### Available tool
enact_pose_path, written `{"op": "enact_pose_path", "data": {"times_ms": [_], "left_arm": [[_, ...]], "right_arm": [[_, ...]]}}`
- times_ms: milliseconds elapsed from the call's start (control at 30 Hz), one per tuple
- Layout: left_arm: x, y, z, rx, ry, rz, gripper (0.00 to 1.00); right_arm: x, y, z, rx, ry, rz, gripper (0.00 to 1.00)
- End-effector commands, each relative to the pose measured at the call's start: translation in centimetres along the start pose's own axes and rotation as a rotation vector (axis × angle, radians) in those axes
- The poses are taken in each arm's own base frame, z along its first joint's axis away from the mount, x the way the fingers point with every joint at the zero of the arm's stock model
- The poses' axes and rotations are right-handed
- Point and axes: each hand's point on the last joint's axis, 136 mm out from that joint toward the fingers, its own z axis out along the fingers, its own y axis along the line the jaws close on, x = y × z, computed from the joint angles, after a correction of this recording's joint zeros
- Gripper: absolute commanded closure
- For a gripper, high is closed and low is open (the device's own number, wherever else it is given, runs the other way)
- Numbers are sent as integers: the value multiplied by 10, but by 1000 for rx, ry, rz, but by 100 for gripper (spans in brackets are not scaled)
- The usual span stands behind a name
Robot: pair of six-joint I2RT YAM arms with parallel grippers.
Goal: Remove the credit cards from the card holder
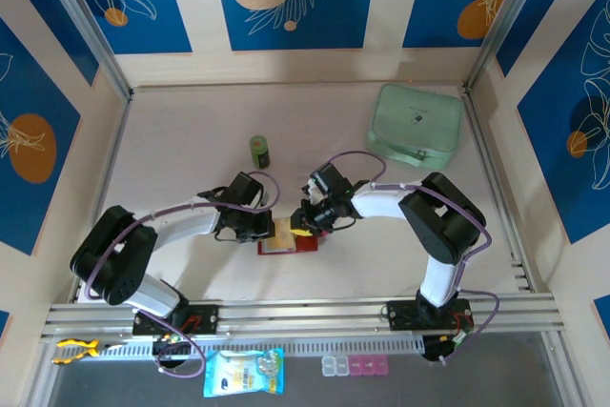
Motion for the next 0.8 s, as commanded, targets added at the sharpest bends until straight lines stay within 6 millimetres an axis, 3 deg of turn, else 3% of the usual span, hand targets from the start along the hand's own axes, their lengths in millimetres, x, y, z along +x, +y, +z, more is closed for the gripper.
{"op": "enact_pose_path", "data": {"times_ms": [0, 267, 767], "left_arm": [[10, 13, 7, -47, 33, 2, 92], [11, 14, 7, -50, 34, -1, 92], [10, 12, 7, -42, 32, -2, 92]], "right_arm": [[6, 3, 4, -42, 39, 9, 82], [7, -14, 3, 72, 24, 19, 81], [7, 5, 6, -36, 44, 0, 84]]}}
